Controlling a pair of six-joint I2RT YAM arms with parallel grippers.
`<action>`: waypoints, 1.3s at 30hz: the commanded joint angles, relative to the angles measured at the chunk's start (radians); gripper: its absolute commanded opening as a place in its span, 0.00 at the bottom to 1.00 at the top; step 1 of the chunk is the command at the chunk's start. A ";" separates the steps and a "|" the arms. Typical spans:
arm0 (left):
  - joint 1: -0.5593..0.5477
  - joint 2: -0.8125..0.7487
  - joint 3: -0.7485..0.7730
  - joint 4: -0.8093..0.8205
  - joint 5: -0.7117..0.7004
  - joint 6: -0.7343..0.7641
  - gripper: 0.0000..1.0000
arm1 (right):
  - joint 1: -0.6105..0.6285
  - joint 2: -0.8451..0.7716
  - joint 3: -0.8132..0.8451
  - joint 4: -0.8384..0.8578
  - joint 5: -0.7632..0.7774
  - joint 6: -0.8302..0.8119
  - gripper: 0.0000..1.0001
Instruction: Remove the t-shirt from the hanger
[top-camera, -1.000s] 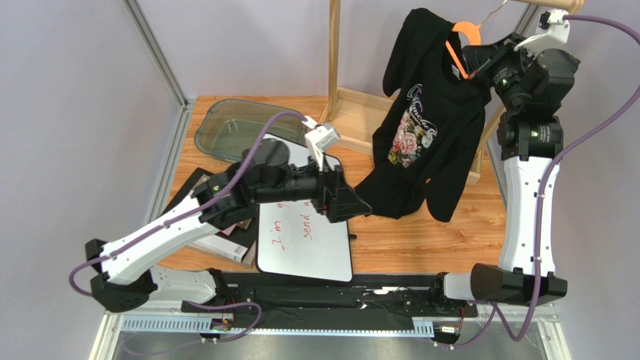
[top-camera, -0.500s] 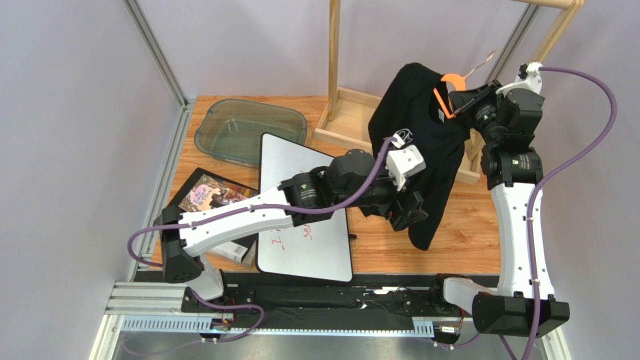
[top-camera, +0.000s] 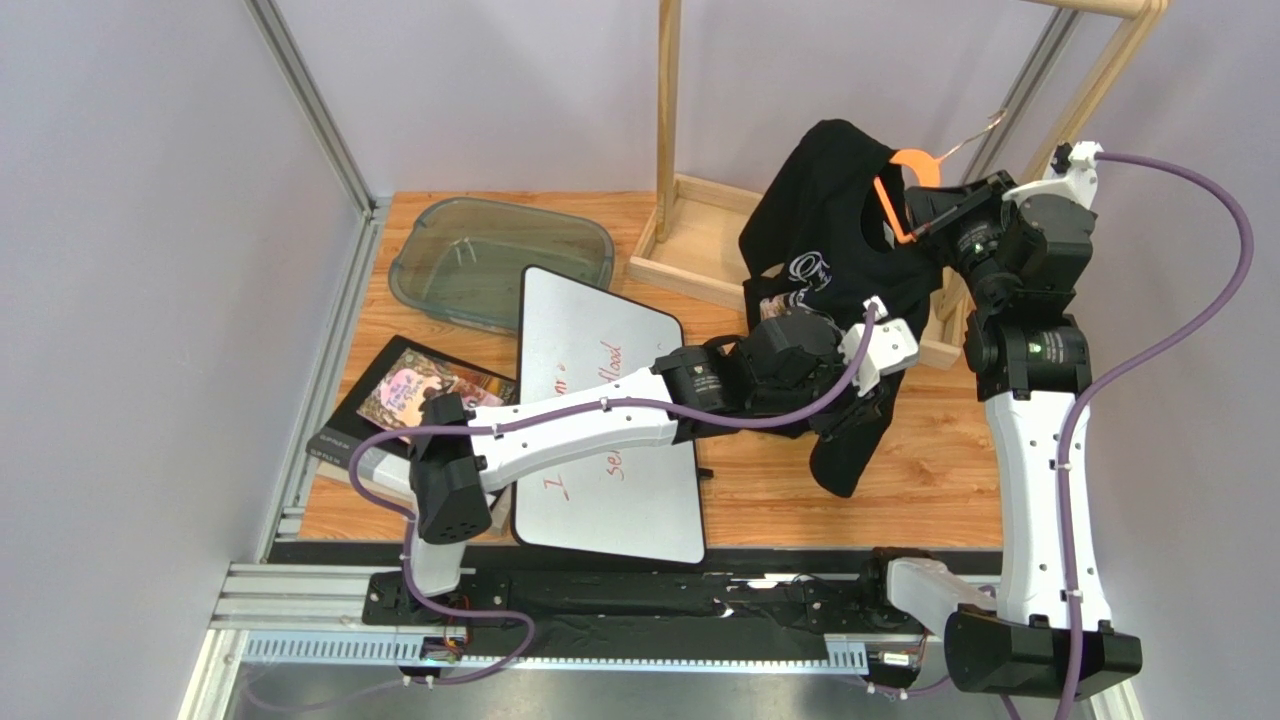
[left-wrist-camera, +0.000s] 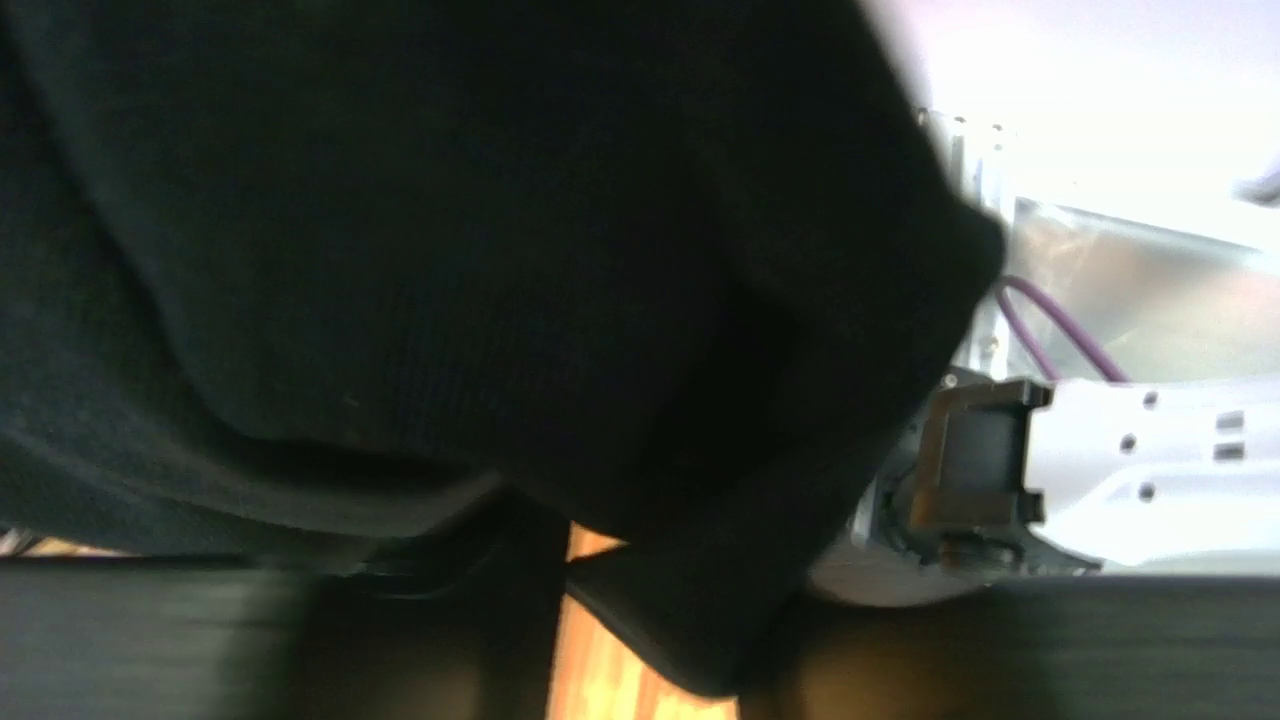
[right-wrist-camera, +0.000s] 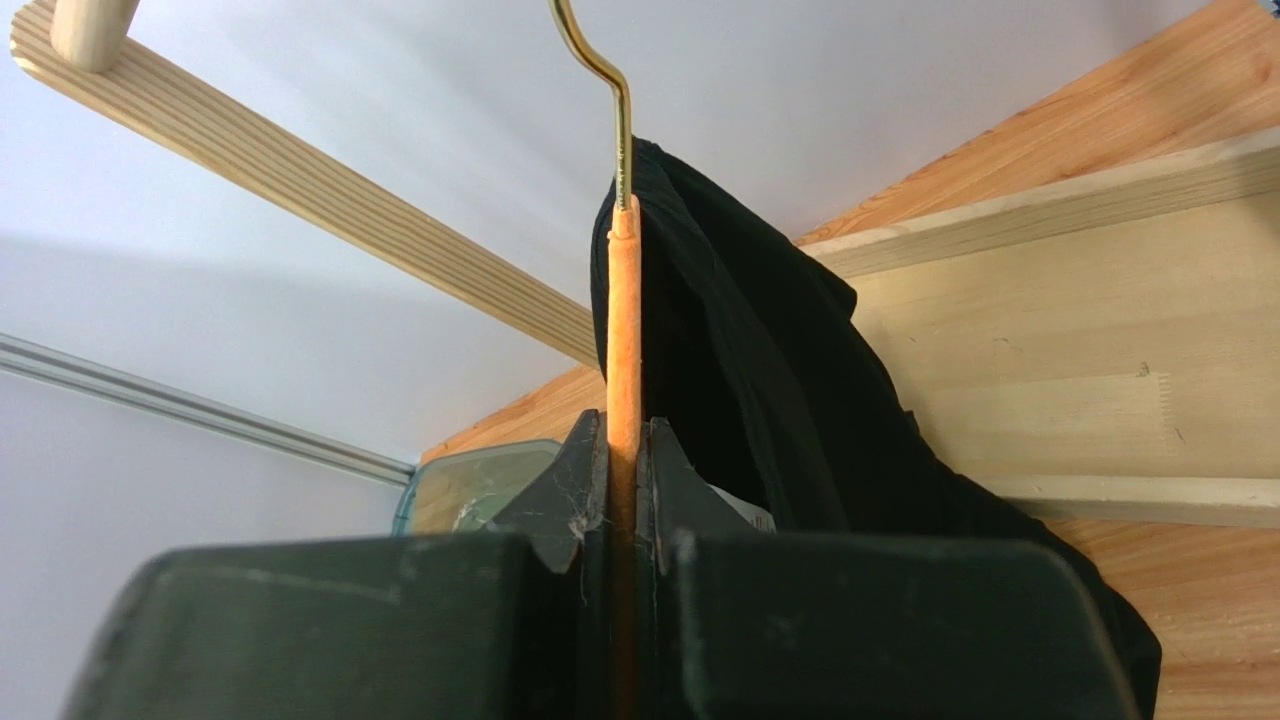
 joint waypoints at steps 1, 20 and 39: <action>0.004 -0.008 0.053 -0.062 -0.057 0.023 0.15 | 0.005 -0.015 -0.001 0.121 0.028 0.028 0.00; -0.036 -0.395 -0.464 0.066 0.094 -0.323 0.00 | 0.005 0.172 0.034 0.303 0.085 -0.041 0.00; -0.154 -0.358 -0.569 0.122 0.058 -0.425 0.00 | 0.011 0.240 -0.030 0.534 0.286 0.082 0.00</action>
